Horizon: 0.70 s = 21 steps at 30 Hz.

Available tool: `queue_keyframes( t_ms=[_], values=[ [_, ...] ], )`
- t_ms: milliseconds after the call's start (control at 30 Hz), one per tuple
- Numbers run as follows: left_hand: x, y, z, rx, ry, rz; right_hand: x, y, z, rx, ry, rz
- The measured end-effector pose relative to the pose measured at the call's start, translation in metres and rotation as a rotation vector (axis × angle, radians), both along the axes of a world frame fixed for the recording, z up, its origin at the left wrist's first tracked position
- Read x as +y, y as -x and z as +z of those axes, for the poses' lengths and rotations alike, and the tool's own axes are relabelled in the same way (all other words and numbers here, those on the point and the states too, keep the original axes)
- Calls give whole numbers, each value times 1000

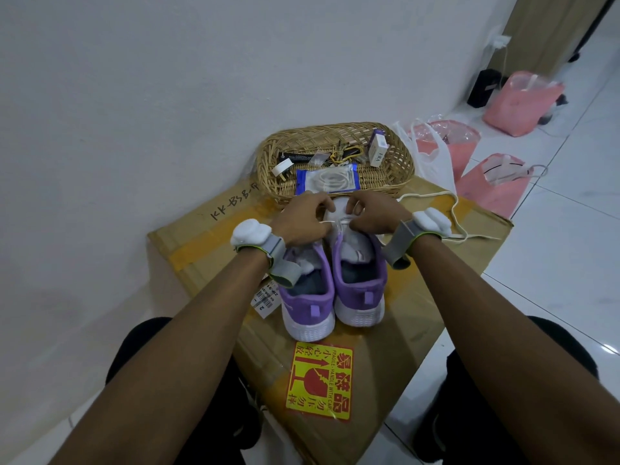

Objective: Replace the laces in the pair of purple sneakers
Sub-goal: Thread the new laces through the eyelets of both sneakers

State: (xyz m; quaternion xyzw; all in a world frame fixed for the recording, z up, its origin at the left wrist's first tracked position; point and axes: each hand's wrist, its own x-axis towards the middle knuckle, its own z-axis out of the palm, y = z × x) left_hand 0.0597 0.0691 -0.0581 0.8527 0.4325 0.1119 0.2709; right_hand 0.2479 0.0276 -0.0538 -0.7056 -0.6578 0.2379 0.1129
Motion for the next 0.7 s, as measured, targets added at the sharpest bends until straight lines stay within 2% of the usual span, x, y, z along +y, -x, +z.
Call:
queue_keyframes(
  t_ms=[100,233,267,333,433,500,567,700],
  values=[
    [10,15,6,91,-79,-7,-2,-4,3,-31,-8,-26],
    [28,40,4,28,-304,531,-3,-4,0,-97,-44,-67],
    [29,43,0,51,-343,601,-4,-4,0,-109,-45,-67],
    [28,40,-6,50,-311,519,-4,-4,0,-120,-37,-56],
    [20,26,-11,-8,-178,165,-5,-5,-1,-107,-55,-58],
    [13,14,-13,16,-152,13,-6,-4,-2,-103,-61,-66],
    [9,5,-15,10,-157,-34,-6,-3,-4,-114,-68,-82],
    [6,7,-11,-43,-131,64,-4,-6,-3,-113,-35,-96]
  ],
)
